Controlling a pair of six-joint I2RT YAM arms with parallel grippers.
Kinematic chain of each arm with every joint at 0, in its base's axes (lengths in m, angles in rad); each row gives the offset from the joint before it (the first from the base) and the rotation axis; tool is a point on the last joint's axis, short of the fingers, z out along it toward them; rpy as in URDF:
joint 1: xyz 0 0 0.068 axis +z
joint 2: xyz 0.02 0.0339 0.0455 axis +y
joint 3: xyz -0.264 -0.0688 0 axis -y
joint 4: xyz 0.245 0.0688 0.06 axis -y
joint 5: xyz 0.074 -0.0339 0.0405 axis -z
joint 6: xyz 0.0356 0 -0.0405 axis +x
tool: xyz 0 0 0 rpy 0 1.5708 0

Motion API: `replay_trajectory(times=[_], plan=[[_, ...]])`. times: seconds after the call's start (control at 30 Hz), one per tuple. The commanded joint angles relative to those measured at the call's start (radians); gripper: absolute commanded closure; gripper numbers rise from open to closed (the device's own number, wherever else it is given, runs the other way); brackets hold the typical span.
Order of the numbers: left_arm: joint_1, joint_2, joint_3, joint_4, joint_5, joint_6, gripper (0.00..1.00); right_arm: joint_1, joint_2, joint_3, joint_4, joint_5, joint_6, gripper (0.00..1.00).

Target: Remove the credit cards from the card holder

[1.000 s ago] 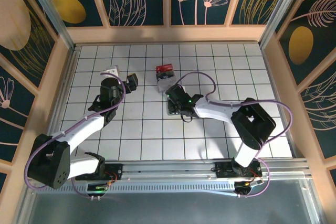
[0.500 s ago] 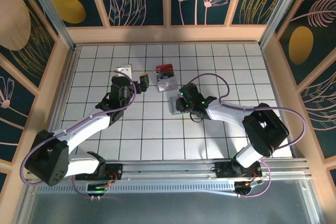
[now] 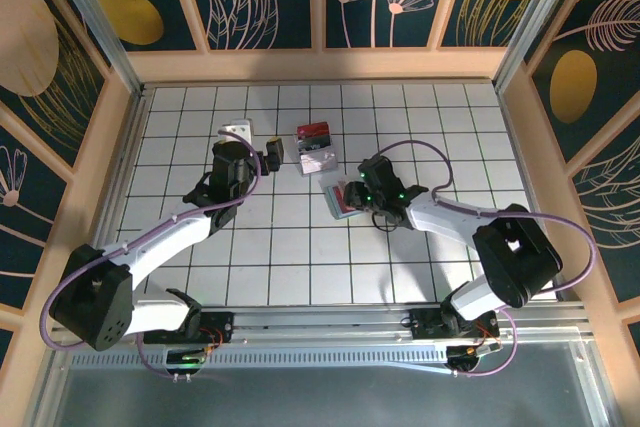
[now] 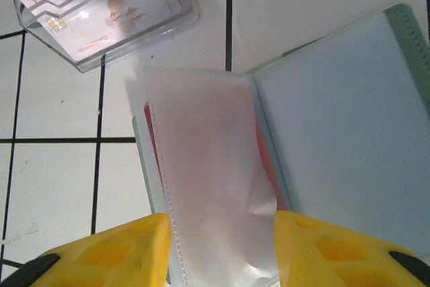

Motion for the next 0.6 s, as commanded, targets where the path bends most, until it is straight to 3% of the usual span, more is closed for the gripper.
replay_trajectory(times=[0.0,0.57], plan=[[-0.005,0.015,0.032,-0.016,-0.001,0.009,0.01,-0.022,-0.029,-0.019,0.035,-0.041,-0.016,0.54],[-0.067,0.097,0.075,-0.013,-0.010,0.052,0.01,-0.098,-0.023,-0.032,0.016,-0.008,-0.047,0.63]])
